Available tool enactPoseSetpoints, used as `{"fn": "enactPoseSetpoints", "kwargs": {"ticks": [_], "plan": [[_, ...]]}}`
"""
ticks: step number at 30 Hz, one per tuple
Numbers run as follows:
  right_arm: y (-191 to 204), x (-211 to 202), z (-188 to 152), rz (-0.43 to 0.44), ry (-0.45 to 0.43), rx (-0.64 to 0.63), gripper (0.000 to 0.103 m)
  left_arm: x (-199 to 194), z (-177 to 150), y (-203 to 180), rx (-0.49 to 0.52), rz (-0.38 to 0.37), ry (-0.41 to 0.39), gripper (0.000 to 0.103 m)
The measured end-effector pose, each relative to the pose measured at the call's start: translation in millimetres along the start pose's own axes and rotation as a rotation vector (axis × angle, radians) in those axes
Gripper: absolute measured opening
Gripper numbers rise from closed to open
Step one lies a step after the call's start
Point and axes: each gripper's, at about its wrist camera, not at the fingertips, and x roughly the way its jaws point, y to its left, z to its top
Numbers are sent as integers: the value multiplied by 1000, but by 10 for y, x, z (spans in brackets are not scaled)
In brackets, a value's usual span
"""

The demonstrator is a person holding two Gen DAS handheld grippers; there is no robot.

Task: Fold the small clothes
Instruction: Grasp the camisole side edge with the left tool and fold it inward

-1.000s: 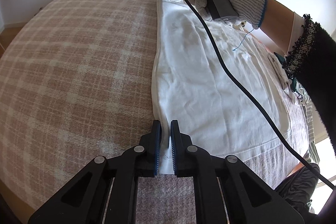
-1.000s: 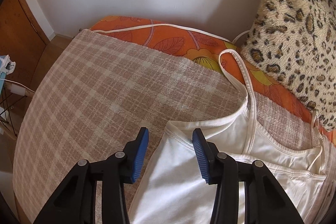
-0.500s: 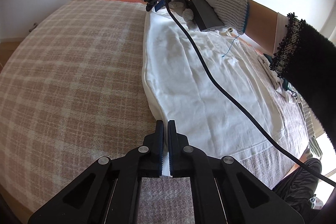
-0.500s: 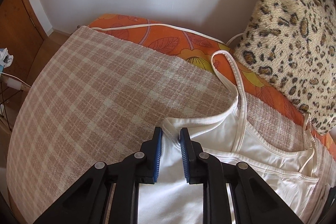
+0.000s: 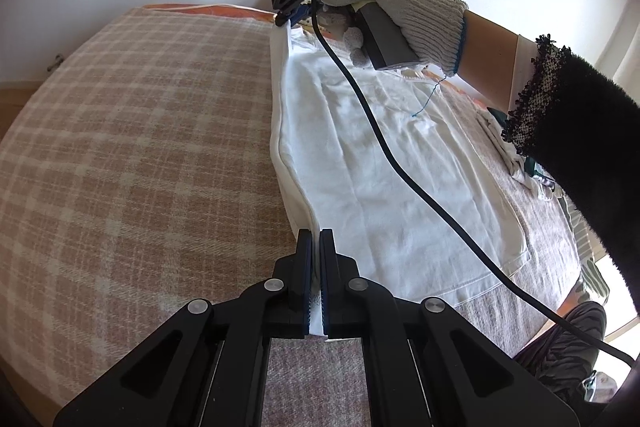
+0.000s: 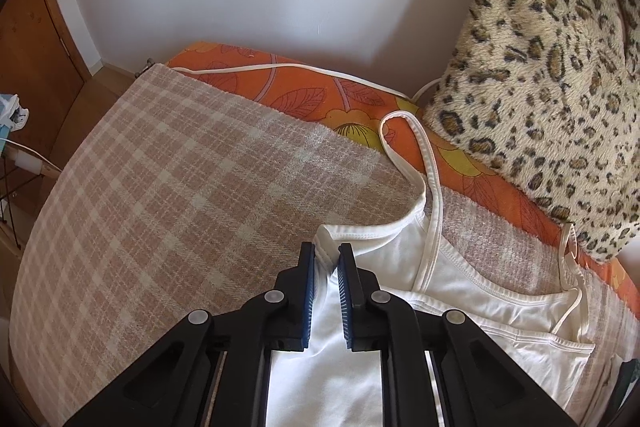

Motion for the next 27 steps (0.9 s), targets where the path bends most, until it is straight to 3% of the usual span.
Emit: {"fn": "enactPoseSetpoints", "kwargs": {"ticks": [14,27], "plan": [[-549,-359,-205,-45,-58,51,9,51,79,-457,84,-79,-6,2],[-1230,-377,-466,-95,-38,141,9,424,66,-992,200,-125,68,2]]}}
